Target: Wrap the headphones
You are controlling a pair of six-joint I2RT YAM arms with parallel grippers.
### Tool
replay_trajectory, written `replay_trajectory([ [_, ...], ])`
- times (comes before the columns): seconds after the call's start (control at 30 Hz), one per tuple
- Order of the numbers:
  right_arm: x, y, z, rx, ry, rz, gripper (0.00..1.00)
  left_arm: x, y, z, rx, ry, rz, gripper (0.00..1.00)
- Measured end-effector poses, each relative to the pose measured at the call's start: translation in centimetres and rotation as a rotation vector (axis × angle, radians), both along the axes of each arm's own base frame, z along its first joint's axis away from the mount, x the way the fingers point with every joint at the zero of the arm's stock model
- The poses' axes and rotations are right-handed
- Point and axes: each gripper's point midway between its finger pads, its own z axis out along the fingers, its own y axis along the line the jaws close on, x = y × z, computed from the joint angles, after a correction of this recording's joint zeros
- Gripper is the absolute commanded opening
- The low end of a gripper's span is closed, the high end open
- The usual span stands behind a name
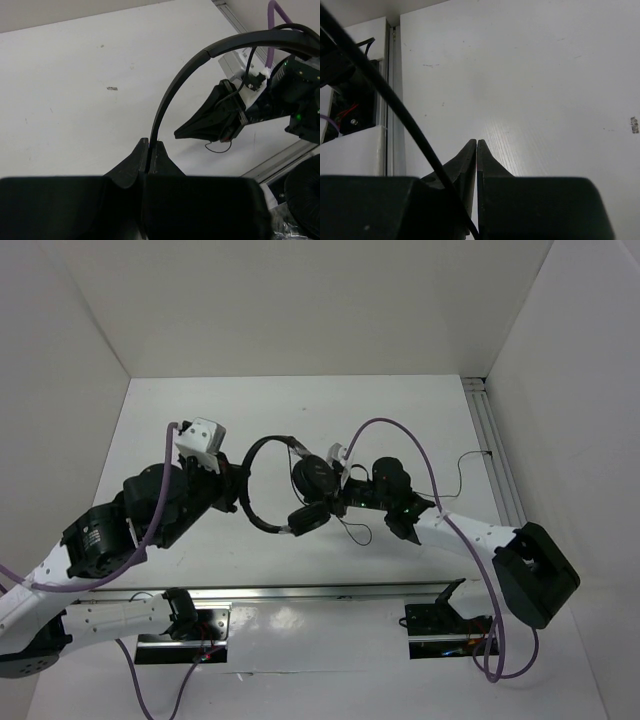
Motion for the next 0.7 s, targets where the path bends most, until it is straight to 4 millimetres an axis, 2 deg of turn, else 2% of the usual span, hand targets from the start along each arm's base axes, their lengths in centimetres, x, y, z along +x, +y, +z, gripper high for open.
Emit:
replay_trajectory([
  [0.07,0.1,0.1,-0.2,0.005,0.008,0.001,0.15,0.3,0.6,0.4,-0.017,-0.009,0.039,0.00],
  [0.13,0.1,0.1,-0.4,0.005,0.015,0.000,0.15,0.5,1.4,0.8,-0.036,-0.015,0.083,0.00],
  [0.27,0.2,0.0,-0.6,0.016,0.023,-0.004,0.06,0.8,2.7,1.4,-0.075,-0.025,0.162,0.00],
  [0.3,0.2,0.0,-0.6,0.020,0.023,-0.004,0.00,0.9,2.9,1.6,-0.085,-0.026,0.180,0.00],
  [0.4,0.1,0.0,-0.5,0.029,0.022,-0.002,0.00,1.4,3.7,1.9,-0.108,-0.027,0.246,0.00],
  [0.57,-0.3,0.5,-0.5,0.031,0.024,0.003,0.00,2.6,4.7,1.6,-0.129,-0.014,0.389,0.00],
  [0.7,-1.9,1.5,-0.9,0.012,0.026,0.037,0.00,3.7,5.2,1.0,-0.121,-0.007,0.496,0.00],
])
